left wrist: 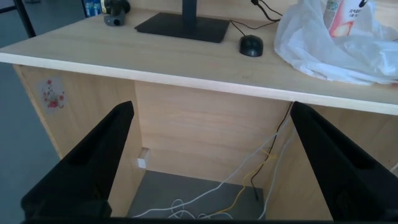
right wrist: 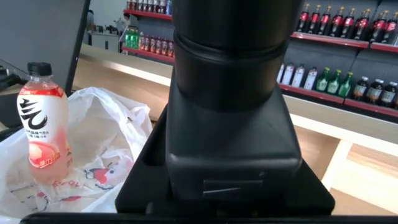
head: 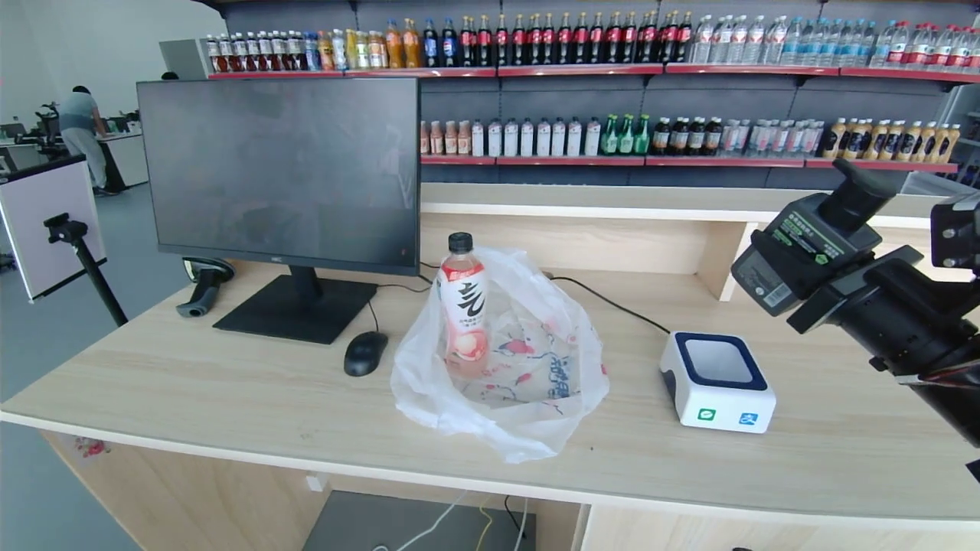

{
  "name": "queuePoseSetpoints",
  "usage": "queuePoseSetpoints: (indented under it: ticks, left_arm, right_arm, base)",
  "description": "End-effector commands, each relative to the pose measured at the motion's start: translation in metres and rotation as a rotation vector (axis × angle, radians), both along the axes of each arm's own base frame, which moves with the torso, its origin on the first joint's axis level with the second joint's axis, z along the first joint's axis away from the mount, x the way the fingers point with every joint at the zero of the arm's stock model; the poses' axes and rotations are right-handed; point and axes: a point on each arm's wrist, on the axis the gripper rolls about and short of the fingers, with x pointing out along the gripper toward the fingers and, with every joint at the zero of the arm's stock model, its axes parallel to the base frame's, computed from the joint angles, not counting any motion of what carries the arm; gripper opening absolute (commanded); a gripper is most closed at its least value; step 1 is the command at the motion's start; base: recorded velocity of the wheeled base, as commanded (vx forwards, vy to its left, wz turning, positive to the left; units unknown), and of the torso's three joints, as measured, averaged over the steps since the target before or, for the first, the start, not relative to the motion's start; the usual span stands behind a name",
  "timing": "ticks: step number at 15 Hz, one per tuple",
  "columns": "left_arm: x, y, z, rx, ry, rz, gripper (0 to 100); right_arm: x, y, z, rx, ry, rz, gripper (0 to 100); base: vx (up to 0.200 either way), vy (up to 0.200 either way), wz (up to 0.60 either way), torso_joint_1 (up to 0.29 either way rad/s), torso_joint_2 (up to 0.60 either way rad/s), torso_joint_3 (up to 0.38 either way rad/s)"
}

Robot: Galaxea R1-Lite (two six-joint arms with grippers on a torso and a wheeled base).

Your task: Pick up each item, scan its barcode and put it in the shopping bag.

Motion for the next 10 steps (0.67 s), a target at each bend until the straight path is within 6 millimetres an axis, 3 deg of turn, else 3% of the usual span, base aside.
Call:
queuePoseSetpoints:
  ticks: [1,2,10]
  left_arm:
    - [0.0000,0.0000,0.0002,0.000,-0.003,0.000,100]
    - [0.0000,0.0000,0.0002,0.003,-0.003,0.000,100]
    - [0.0000,0.0000,0.0002,0.006,-0.003,0.000,100]
  right_arm:
    - [-0.0016,0.0000,0.0019,0.001,-0.008,0.001,0]
    - [-0.0011,0.0000,0.0019,0.001,-0.008,0.001,0]
    - [0.0000,0.0006,-0.0007,0.000,0.003,0.005,0]
  base:
    - [0.000,0.200,0.00,0.002,0.00,-0.002]
    - [0.000,0.200,0.00,0.002,0.00,0.002]
    - [0.000,0.000,0.00,0.000,0.00,0.000]
